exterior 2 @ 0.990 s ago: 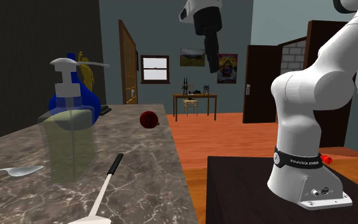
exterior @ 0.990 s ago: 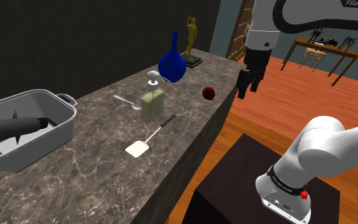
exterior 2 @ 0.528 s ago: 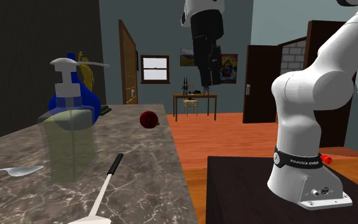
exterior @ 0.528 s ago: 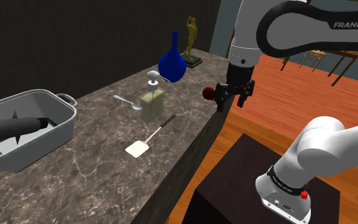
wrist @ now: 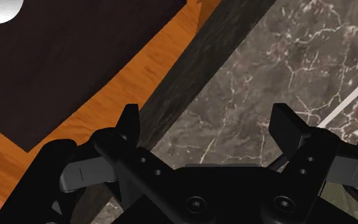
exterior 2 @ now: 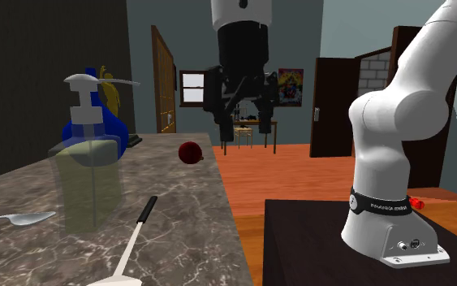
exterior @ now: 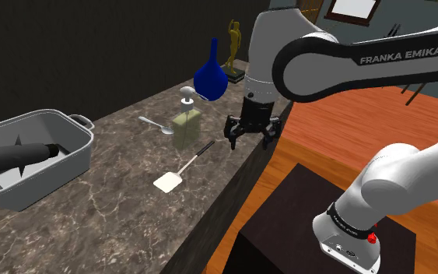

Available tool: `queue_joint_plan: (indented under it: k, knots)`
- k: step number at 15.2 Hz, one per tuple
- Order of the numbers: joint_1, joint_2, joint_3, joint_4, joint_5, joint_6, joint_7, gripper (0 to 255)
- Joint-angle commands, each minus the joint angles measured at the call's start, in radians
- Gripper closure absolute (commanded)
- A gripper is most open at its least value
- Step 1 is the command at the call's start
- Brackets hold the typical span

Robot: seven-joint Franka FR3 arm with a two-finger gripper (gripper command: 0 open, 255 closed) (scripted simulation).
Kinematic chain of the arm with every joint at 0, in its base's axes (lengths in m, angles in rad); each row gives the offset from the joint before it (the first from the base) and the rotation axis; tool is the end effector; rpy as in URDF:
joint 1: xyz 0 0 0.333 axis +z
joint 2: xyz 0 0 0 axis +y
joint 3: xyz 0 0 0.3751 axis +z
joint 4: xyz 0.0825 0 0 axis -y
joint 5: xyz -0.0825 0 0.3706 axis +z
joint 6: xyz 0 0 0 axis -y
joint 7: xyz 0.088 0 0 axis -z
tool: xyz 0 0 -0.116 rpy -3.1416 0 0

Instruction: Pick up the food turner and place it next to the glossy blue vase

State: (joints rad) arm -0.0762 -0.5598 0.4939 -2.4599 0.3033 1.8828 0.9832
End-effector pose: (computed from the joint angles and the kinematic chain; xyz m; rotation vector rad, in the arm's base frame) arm 0.3005 0.1861 0.5077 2.9148 -1.1355 -0.1017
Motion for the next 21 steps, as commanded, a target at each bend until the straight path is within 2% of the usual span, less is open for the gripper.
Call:
queue_joint_plan:
  k: [1, 4, 7, 11, 14, 21]
  knots:
    - [-0.038, 0.073, 0.06, 0.032, -0.008, 0.061, 0.118, 0]
    - [-0.096, 0.191, 0.155, 0.093, -0.049, 0.14, 0.306, 0]
    - [-0.162, 0.329, 0.247, 0.168, -0.137, 0.206, 0.514, 0]
    - [-0.222, 0.547, 0.334, 0.289, -0.339, 0.258, 0.831, 0]
    - [-0.202, 0.718, 0.329, 0.397, -0.513, 0.254, 1.067, 0]
    - [-0.174, 0.775, 0.297, 0.368, -0.57, 0.321, 1.11, 0]
